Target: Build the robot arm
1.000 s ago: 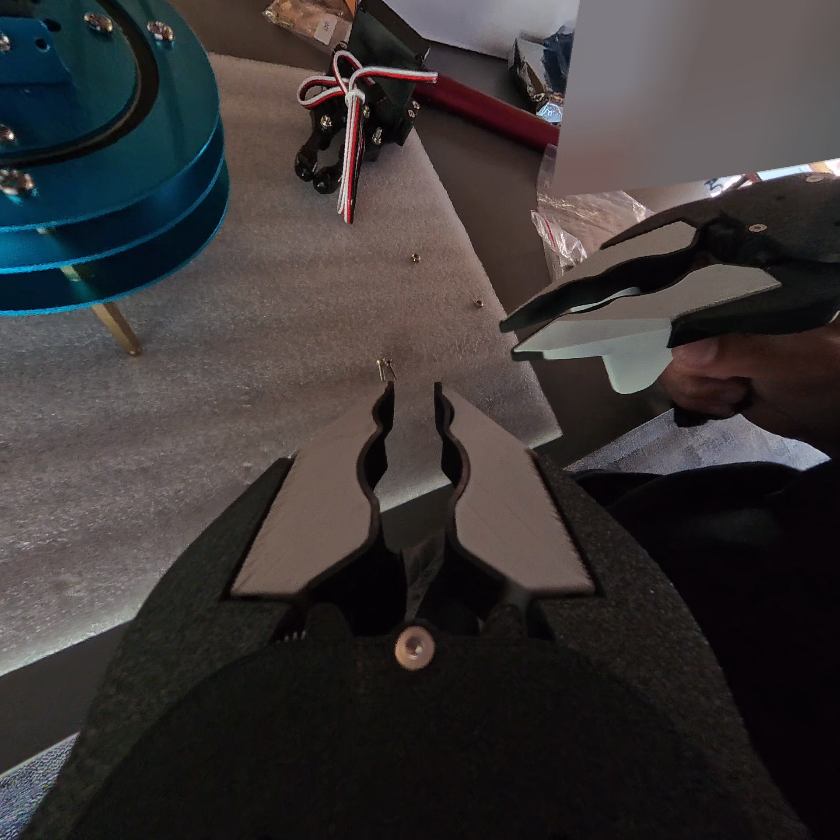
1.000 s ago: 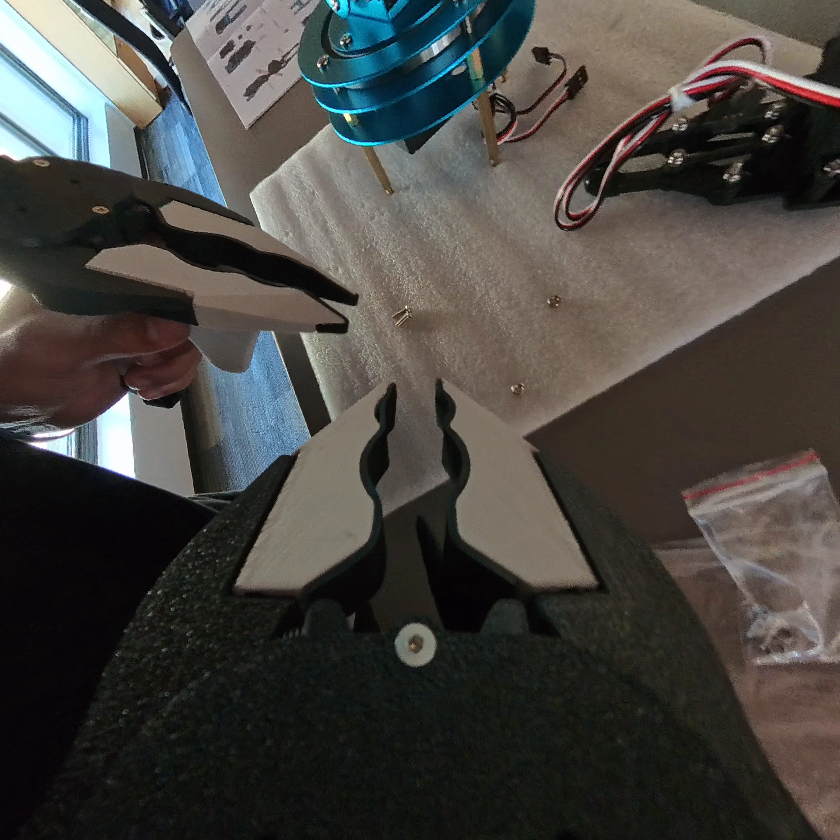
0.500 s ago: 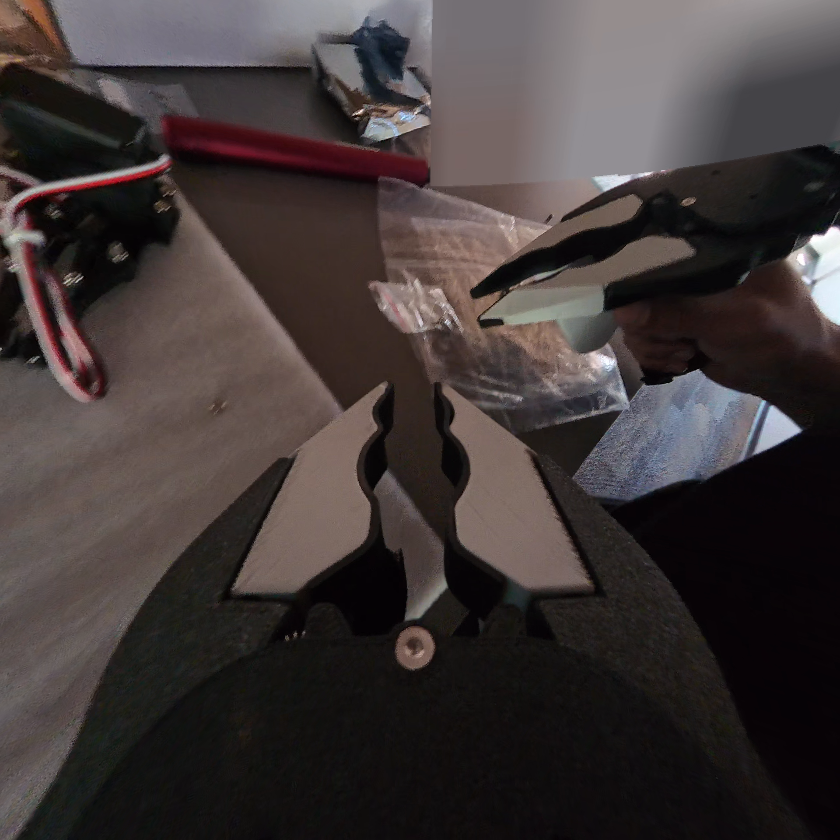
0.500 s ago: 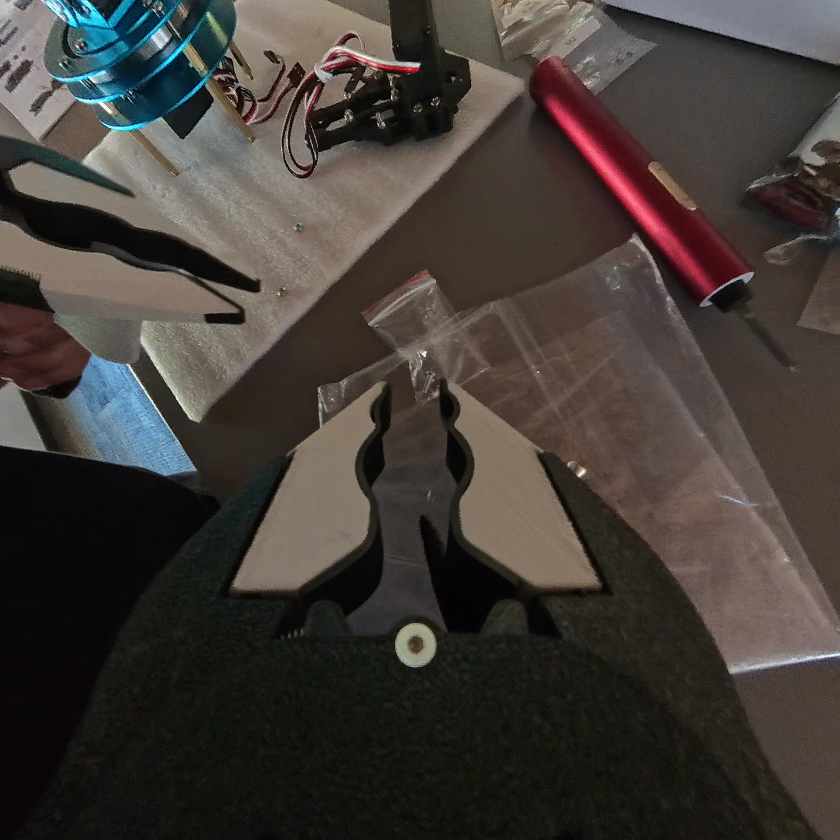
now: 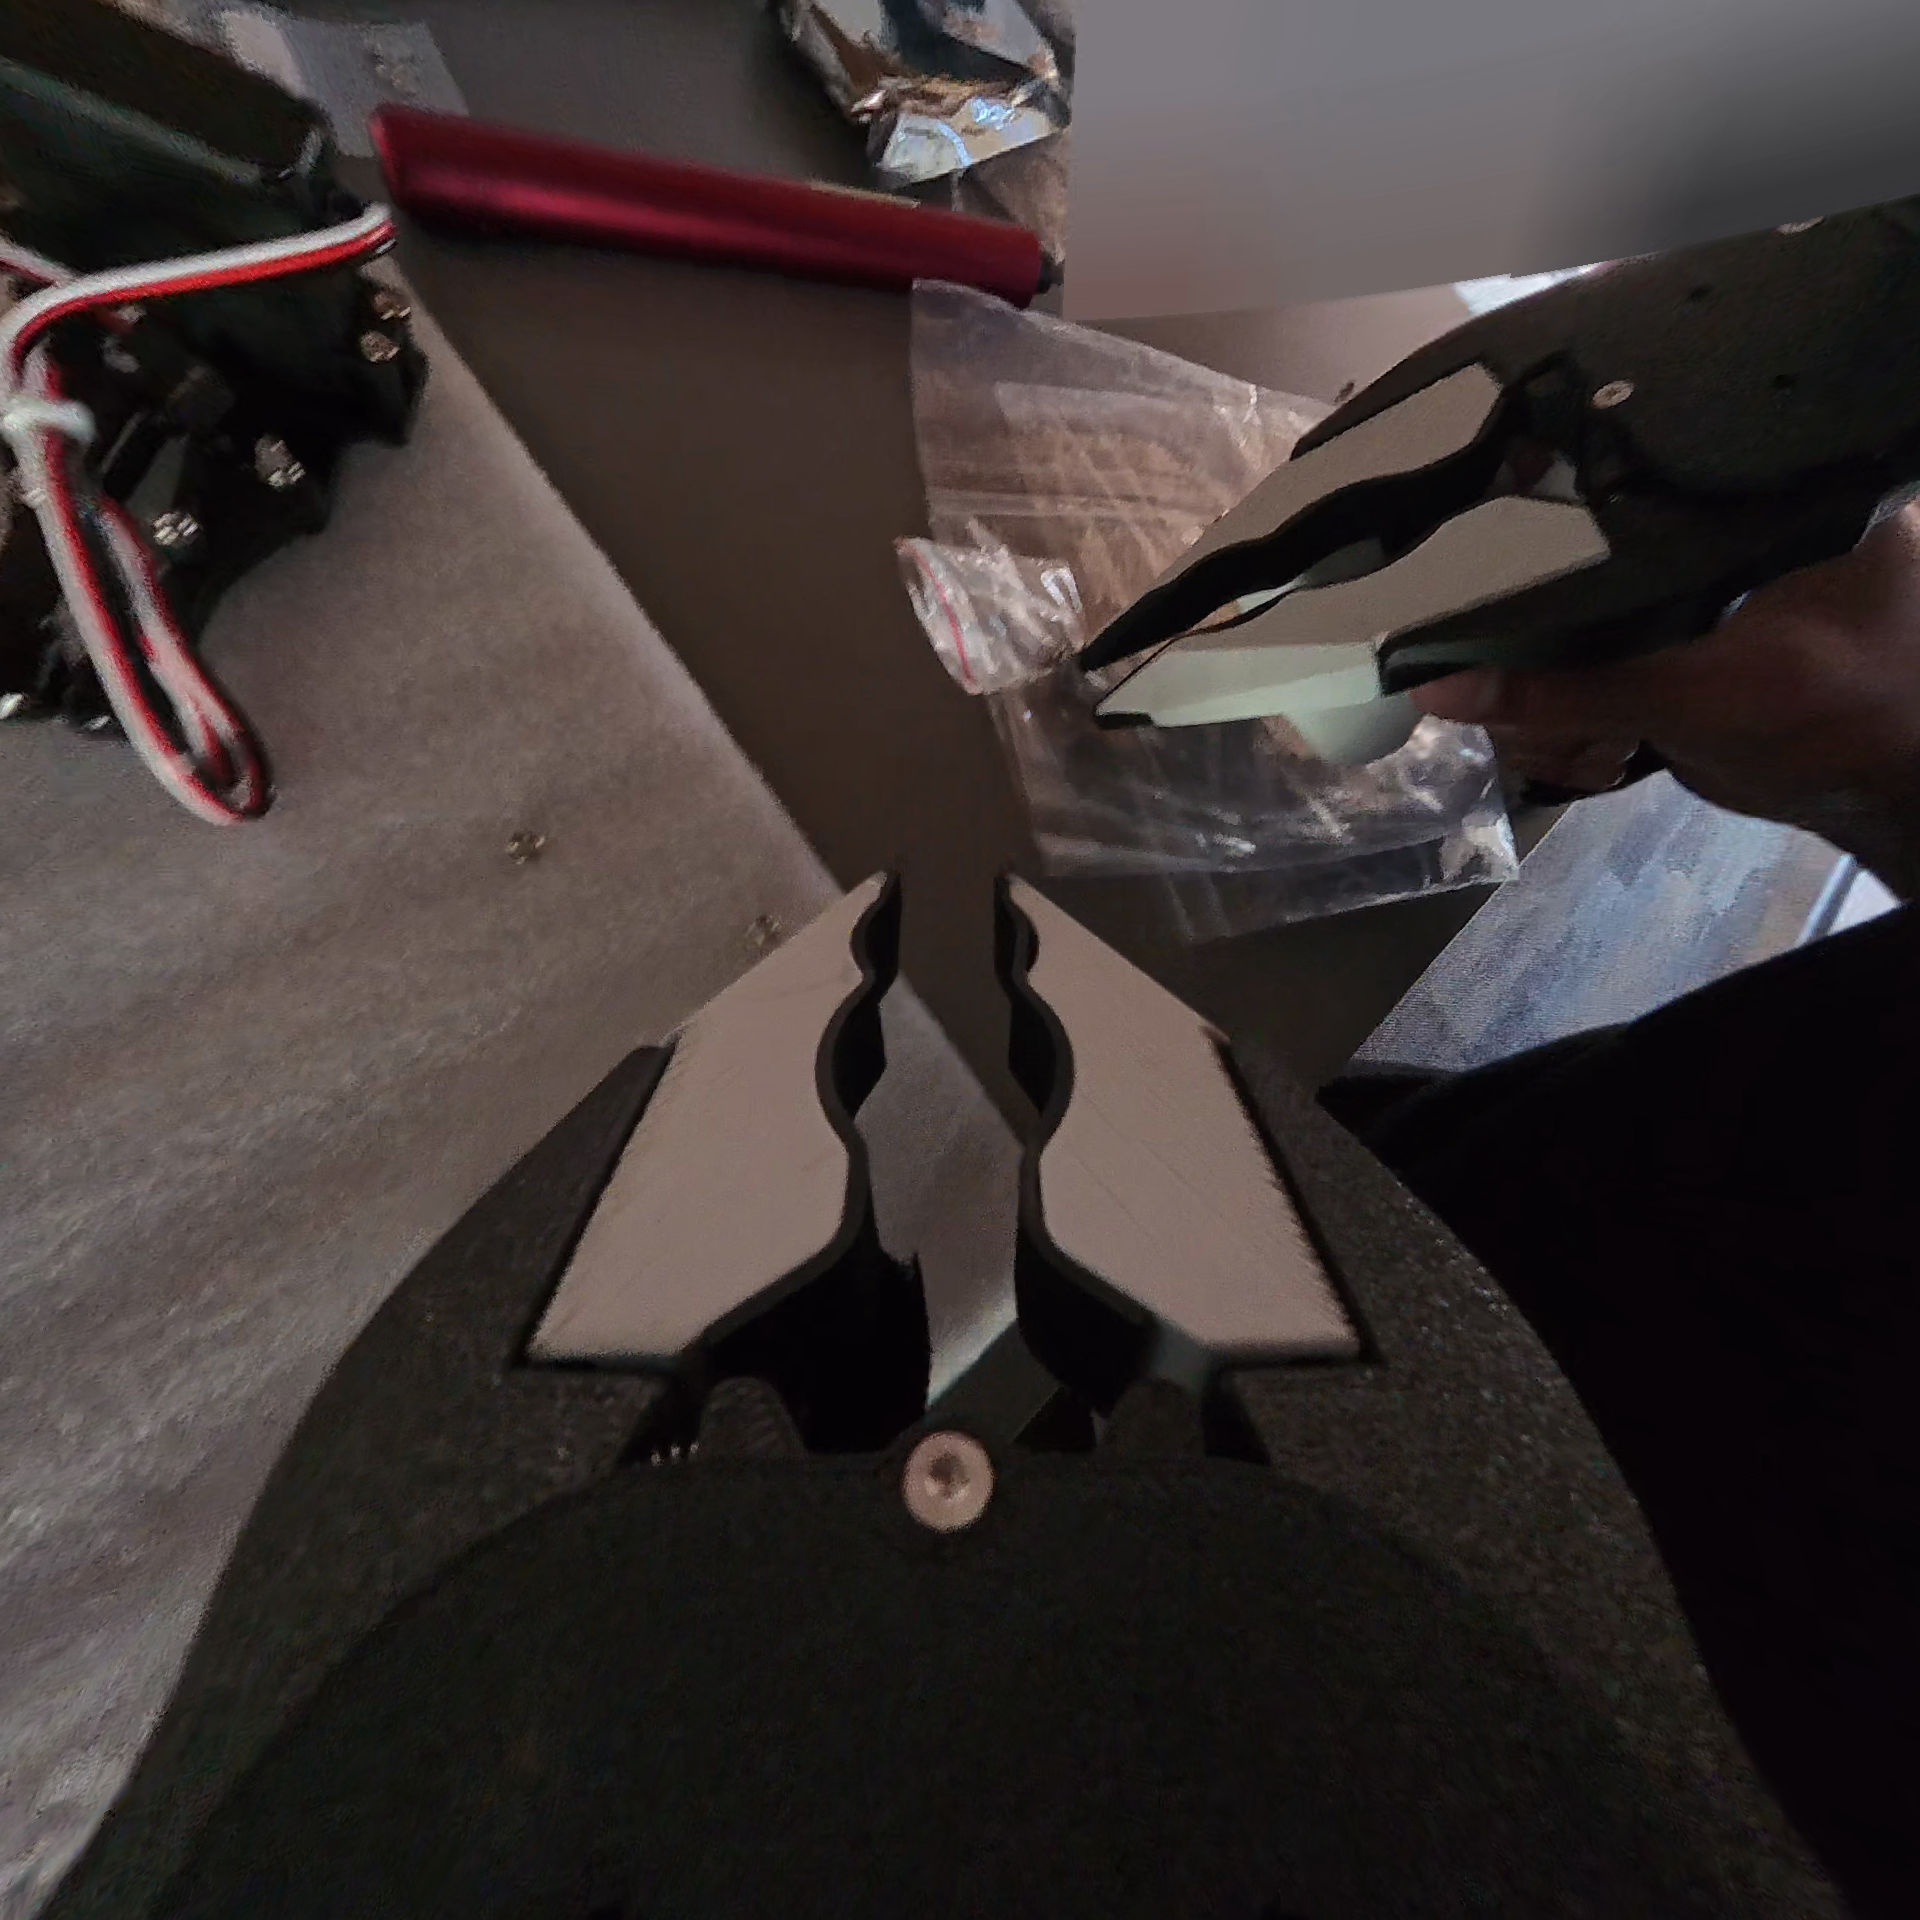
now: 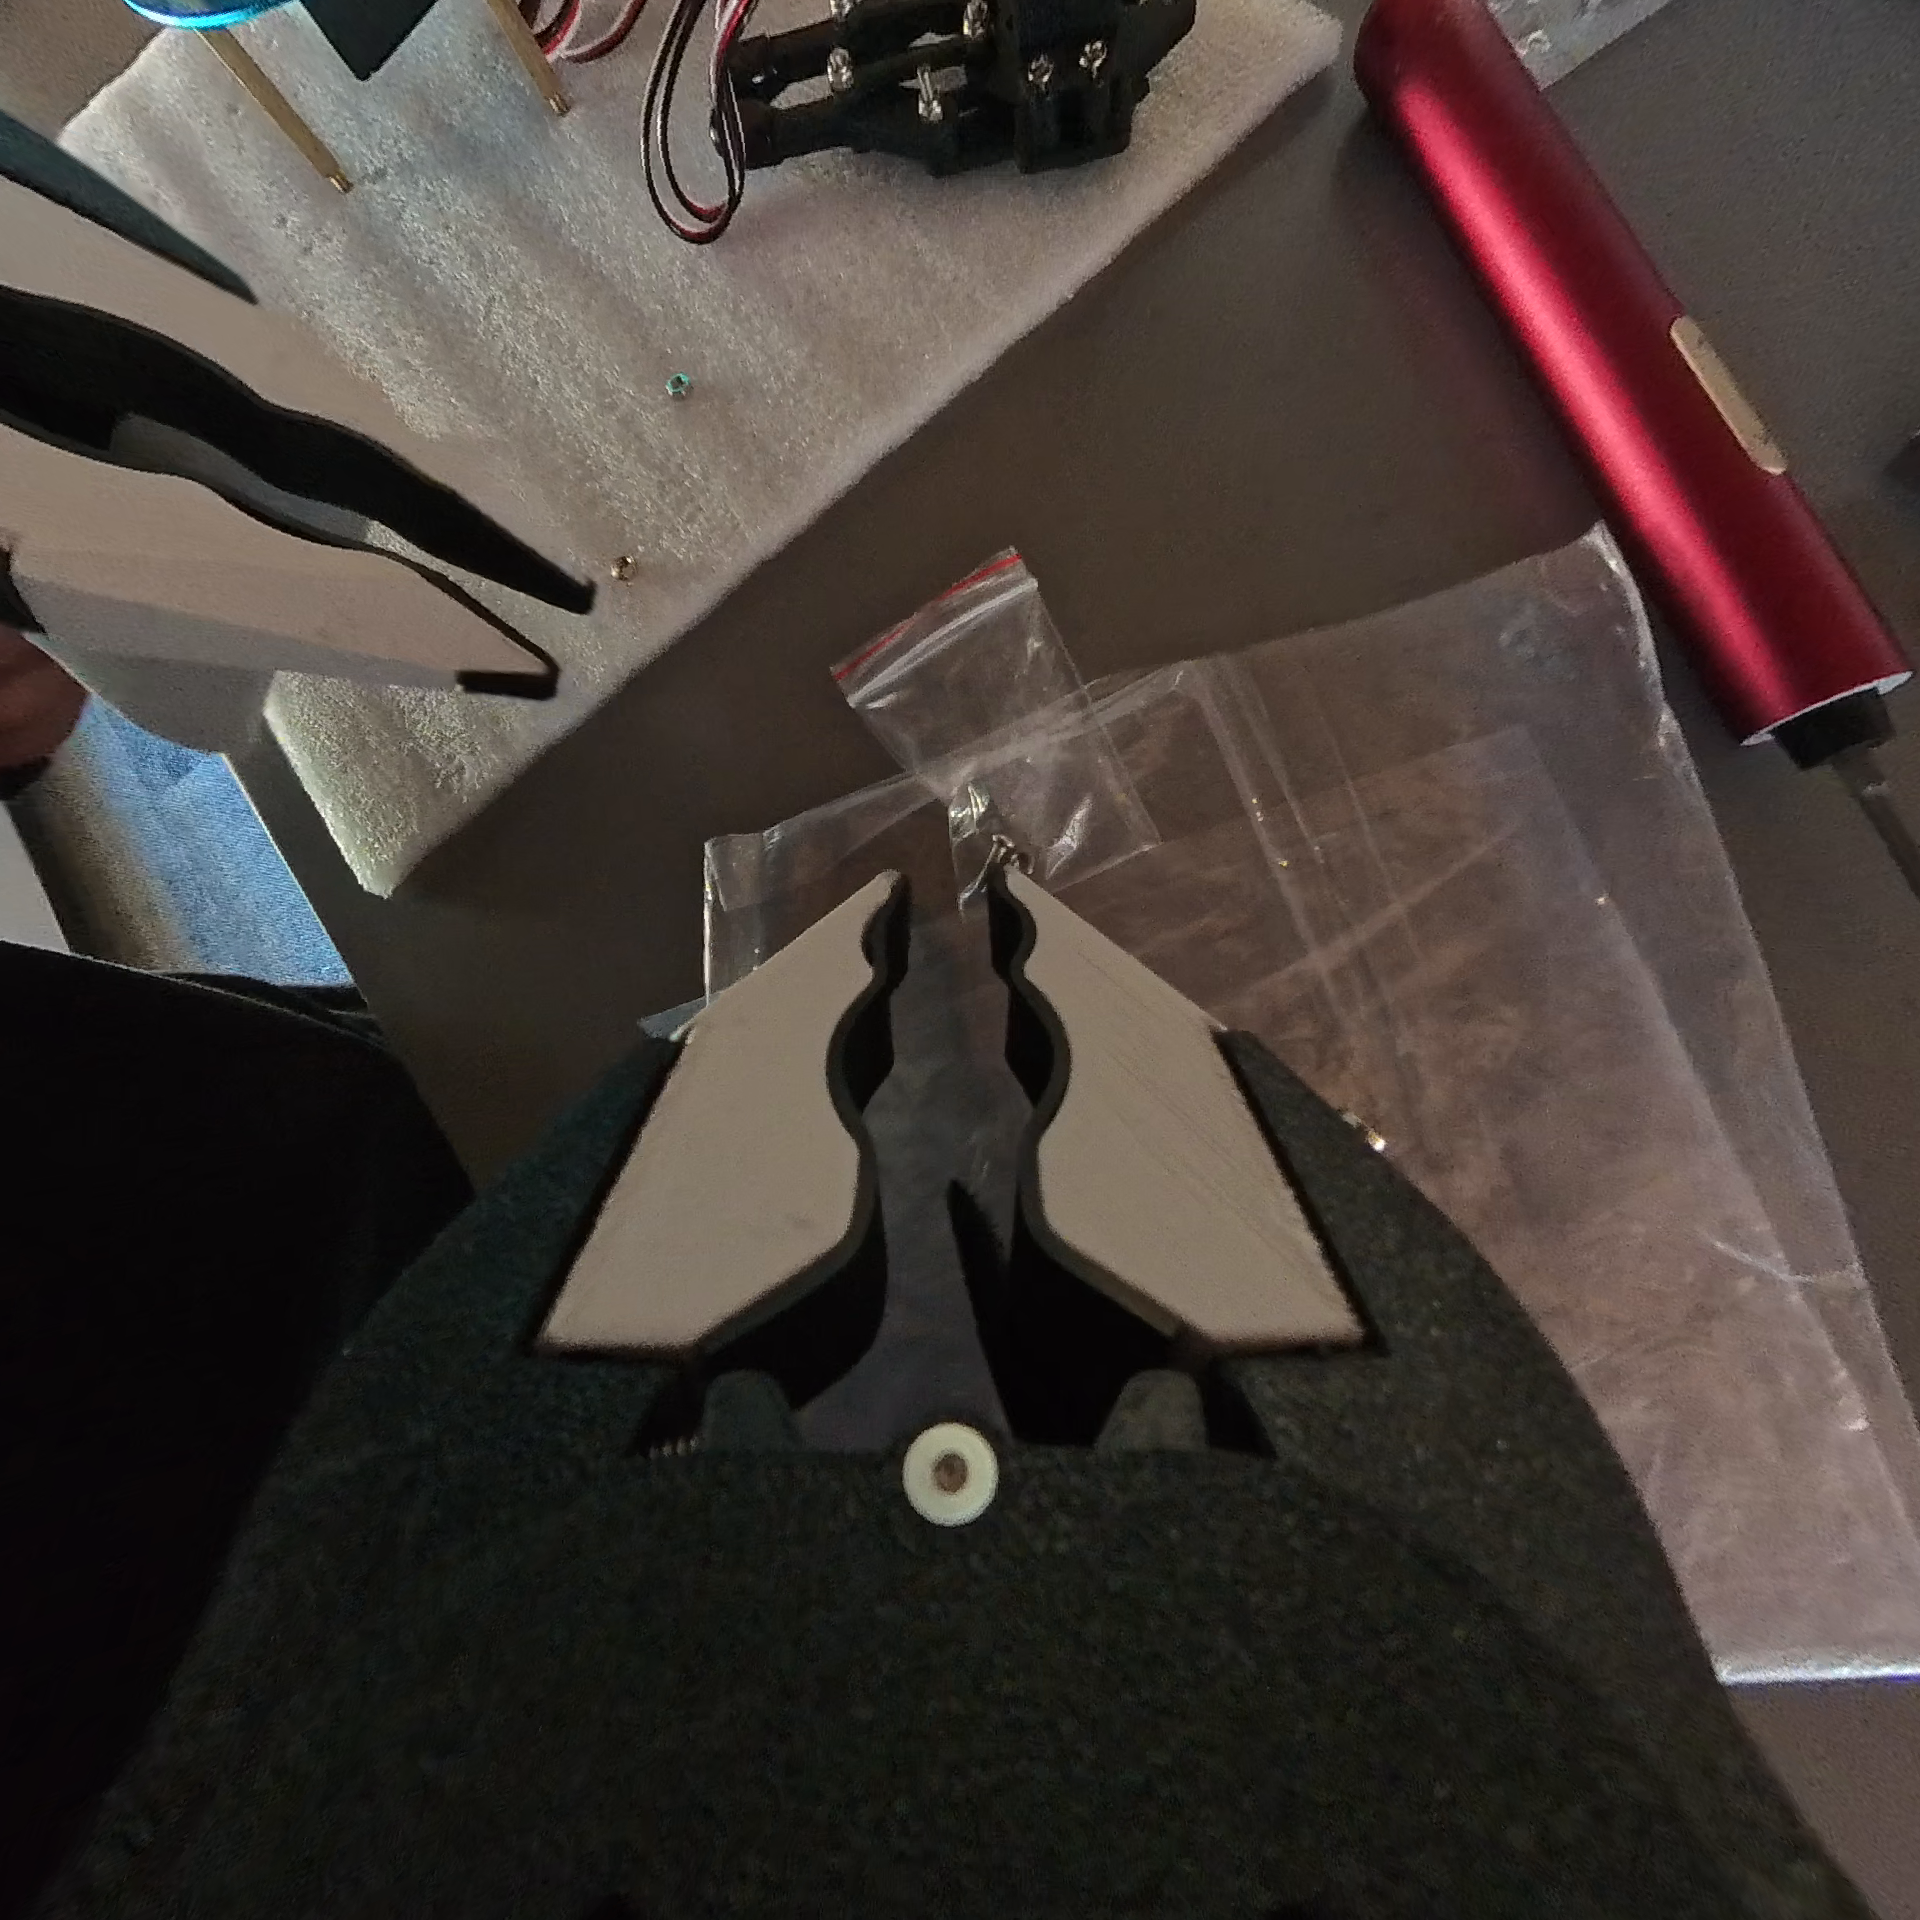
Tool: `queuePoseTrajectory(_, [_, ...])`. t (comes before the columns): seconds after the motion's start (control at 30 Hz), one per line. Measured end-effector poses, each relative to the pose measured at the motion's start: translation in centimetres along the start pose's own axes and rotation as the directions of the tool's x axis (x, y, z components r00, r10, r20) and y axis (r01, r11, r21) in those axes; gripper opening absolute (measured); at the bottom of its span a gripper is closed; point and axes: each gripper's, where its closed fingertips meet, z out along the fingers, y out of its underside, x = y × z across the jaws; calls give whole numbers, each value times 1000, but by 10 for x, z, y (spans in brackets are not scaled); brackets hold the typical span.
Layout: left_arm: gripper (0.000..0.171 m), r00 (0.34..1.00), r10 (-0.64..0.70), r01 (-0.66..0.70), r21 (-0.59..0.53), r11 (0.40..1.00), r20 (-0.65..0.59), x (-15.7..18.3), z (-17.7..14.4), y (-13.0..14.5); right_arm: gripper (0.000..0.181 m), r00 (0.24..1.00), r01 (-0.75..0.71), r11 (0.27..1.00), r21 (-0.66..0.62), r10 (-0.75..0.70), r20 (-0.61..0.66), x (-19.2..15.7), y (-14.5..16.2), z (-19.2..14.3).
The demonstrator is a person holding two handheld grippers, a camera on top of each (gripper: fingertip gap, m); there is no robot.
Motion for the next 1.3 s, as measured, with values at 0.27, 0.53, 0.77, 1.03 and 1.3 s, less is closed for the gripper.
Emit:
queuePoseTrajectory(0.27, [16, 961, -73, 88, -42, 995, 267, -56, -62, 49, 17, 998, 57, 998, 40, -58, 31, -13, -16, -9])
queuePoseTrajectory(0.53, [10, 951, -125, 123, 25, 992, 282, -81, -72, 42, 17, 988, 130, 990, 50, -134, 77, -35, -41, -2])
queuePoseTrajectory(0.77, [9, 945, 39, -13, -83, 997, 324, -84, -63, 48, 17, 988, 146, 988, 45, -148, 42, -33, -42, -5])
queuePoseTrajectory(1.03, [2, 895, 278, -207, -229, 951, 349, -80, -61, 49, 17, 991, 130, 990, 63, -131, 17, -29, -47, -9])
queuePoseTrajectory(1.3, [1, 866, 345, -277, -227, 934, 362, -79, -63, 30, 17, 995, 102, 993, 54, -102, -7, -11, -41, -14])
